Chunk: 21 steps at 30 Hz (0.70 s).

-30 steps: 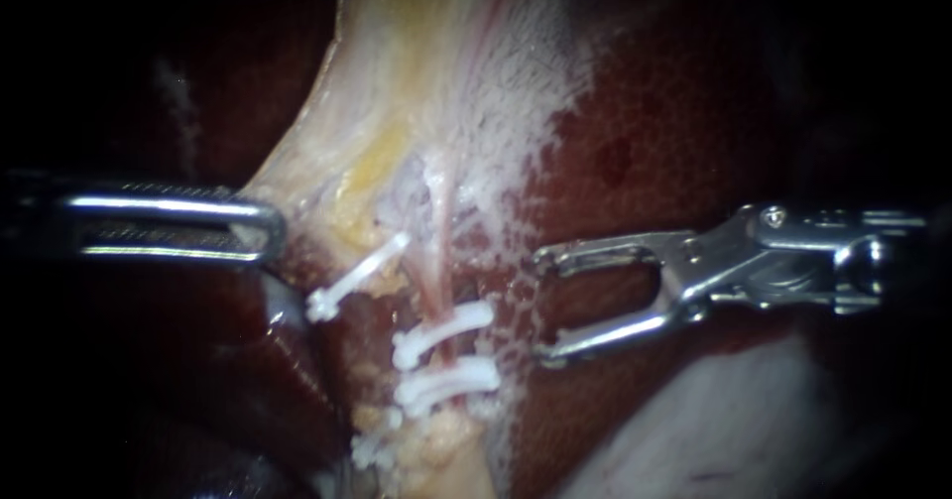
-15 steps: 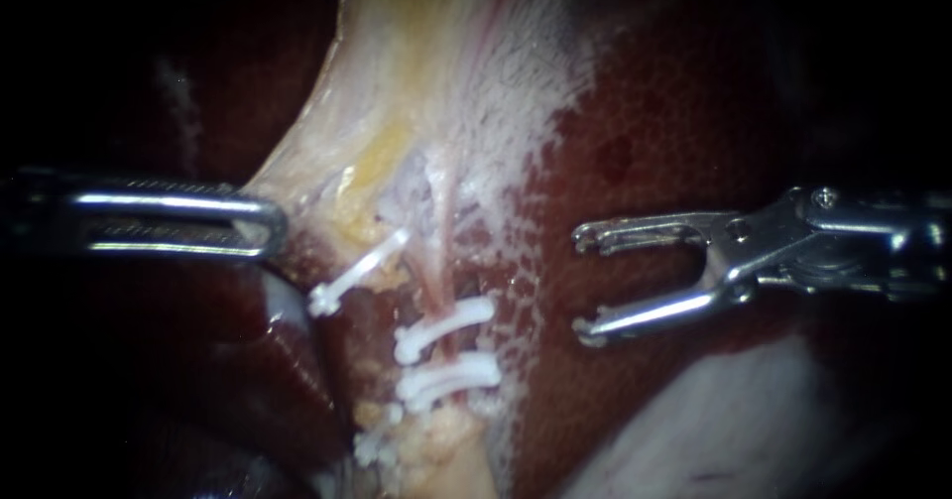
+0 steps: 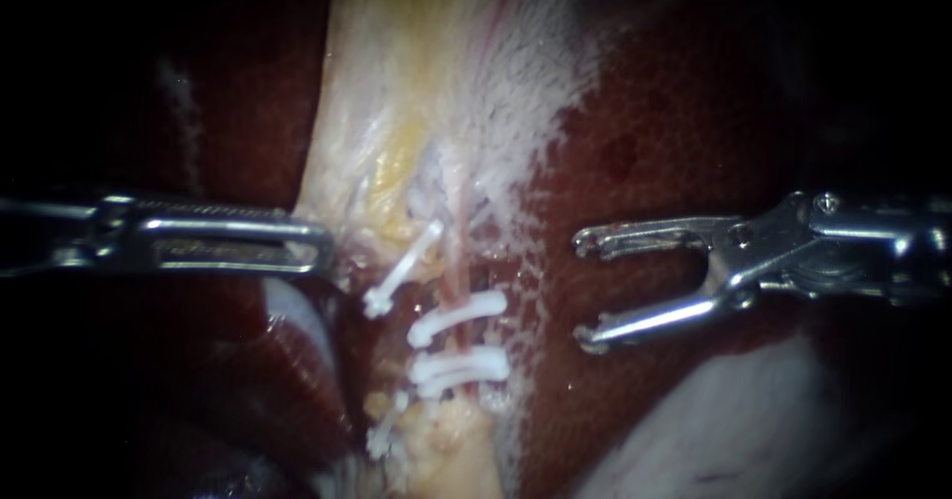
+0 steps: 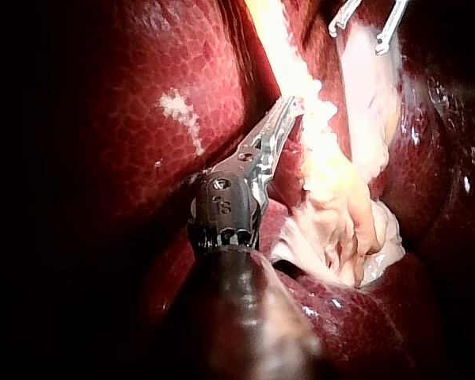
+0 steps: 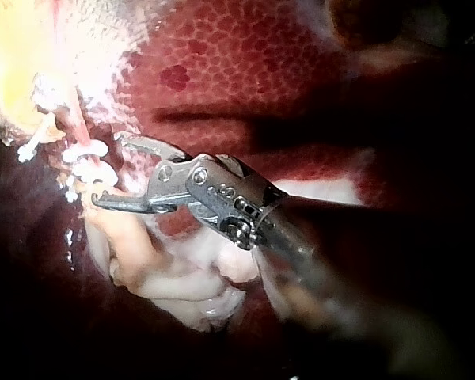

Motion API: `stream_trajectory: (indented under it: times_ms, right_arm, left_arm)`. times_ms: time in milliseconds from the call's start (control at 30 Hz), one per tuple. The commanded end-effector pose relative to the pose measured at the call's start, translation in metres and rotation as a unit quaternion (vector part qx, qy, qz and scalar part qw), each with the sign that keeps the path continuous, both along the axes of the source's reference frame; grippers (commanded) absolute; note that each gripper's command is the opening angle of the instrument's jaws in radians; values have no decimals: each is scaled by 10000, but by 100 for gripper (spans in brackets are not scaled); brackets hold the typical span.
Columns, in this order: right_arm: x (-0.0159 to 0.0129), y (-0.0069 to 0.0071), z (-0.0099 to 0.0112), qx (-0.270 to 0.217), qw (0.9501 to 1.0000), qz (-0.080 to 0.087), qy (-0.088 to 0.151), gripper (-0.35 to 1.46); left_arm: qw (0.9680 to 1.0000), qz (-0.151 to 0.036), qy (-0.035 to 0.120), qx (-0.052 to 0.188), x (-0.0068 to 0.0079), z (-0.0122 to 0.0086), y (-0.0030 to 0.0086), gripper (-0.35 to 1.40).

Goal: Going back third clip right tube

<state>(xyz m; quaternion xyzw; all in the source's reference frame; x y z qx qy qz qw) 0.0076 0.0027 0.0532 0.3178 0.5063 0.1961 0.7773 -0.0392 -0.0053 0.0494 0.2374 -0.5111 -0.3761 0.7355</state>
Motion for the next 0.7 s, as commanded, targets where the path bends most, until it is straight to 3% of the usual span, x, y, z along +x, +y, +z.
stream_trajectory:
  times_ms: [33,700]
  right_arm:
    - [0,0,0,3,10000,-3,1,60]
    - [-1,0,0,-49,10000,-22,20,60]
  left_arm:
    - [10000,26,-14,31,-1,1,-2,-35]
    - [10000,58,-6,63,-4,3,-5,-35]
